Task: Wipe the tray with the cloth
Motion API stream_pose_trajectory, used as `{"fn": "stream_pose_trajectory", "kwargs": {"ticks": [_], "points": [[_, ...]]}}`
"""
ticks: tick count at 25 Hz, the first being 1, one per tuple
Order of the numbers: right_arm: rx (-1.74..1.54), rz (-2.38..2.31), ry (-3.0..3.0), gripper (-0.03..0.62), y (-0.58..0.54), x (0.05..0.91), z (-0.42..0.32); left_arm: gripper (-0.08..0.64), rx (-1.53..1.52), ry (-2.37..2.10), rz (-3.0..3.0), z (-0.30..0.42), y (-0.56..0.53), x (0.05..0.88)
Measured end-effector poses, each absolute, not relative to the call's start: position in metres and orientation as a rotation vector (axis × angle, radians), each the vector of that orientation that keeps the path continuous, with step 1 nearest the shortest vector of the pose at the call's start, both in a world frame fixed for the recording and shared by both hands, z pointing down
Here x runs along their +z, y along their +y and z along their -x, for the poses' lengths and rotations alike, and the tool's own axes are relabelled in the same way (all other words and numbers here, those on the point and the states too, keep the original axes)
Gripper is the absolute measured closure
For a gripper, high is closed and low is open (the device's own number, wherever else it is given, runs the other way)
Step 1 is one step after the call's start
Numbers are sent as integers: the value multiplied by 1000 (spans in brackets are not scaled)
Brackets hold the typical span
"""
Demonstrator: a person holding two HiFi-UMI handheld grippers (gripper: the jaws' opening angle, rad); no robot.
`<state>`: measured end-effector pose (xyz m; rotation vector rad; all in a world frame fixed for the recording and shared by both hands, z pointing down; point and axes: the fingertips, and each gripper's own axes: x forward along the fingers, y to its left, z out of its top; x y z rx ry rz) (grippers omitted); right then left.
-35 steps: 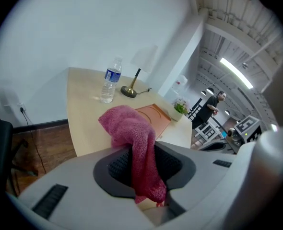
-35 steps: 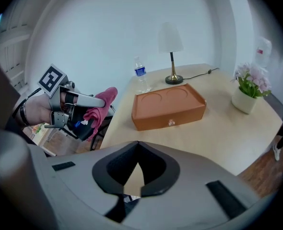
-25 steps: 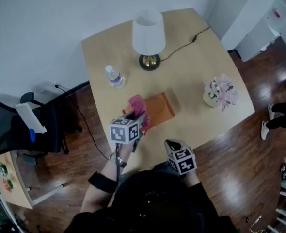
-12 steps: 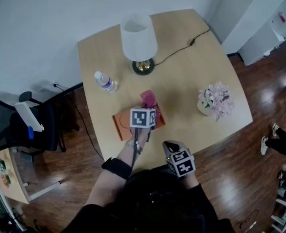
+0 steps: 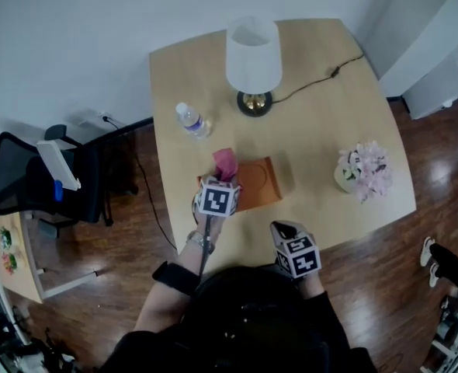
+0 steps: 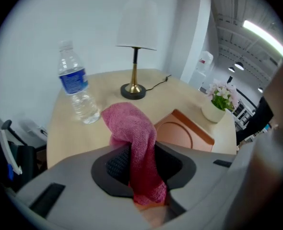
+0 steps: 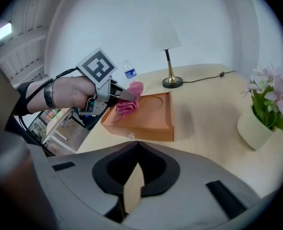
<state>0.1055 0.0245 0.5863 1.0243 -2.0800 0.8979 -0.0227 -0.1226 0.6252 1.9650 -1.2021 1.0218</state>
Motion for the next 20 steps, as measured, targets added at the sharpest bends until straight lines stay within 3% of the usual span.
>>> {"fn": "stream_pose_trajectory", "kwargs": {"ticks": [4, 10, 20], "points": [[880, -965, -2100, 586, 24, 590, -88, 443, 967, -1255, -1893, 78, -109, 627], [842, -926, -2117, 586, 25, 587, -71, 443, 885, -1253, -1910, 85, -109, 613], [904, -1036, -2071, 586, 39, 589, -101, 445, 750, -961, -2059, -59, -98, 589]]}}
